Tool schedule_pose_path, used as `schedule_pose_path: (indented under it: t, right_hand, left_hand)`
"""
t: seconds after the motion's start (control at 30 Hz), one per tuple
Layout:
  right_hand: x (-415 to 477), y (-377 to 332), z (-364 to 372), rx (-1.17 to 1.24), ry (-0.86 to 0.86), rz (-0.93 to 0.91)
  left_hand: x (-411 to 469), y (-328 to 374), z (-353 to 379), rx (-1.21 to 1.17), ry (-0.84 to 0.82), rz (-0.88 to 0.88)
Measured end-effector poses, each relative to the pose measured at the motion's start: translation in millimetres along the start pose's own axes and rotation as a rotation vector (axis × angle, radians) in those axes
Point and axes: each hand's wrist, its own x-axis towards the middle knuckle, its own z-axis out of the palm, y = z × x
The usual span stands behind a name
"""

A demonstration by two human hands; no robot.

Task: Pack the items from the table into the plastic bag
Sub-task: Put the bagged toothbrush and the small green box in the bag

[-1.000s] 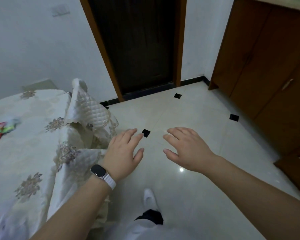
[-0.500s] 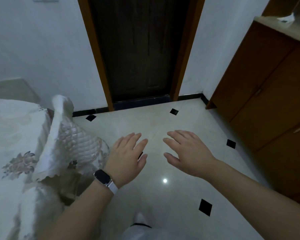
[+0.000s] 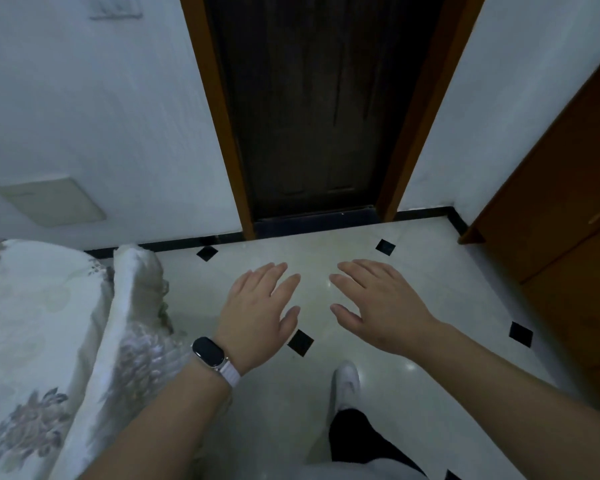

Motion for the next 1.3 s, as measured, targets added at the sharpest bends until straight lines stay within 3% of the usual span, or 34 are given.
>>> schedule_pose_path:
  t: [0.43,0.6,0.9,1.3]
  right_hand:
    - [262,106,4,0.117,0.004,-0.294]
    - [338,116,5,0.132,0.004,-0.403]
    - [483,71,35,0.105,-0.011,-0.567]
    - [737,-73,52,0.036,0.018,-0.807]
  left_hand:
    - [185,-100,8,0.196,-0.05,-0.235]
    - [225,-141,3,0.241,-0.01,-0.326]
    - [252,-258,26,0.203,0.066,-0.47]
    - [275,-511,3,0.19,0.154,-0.705]
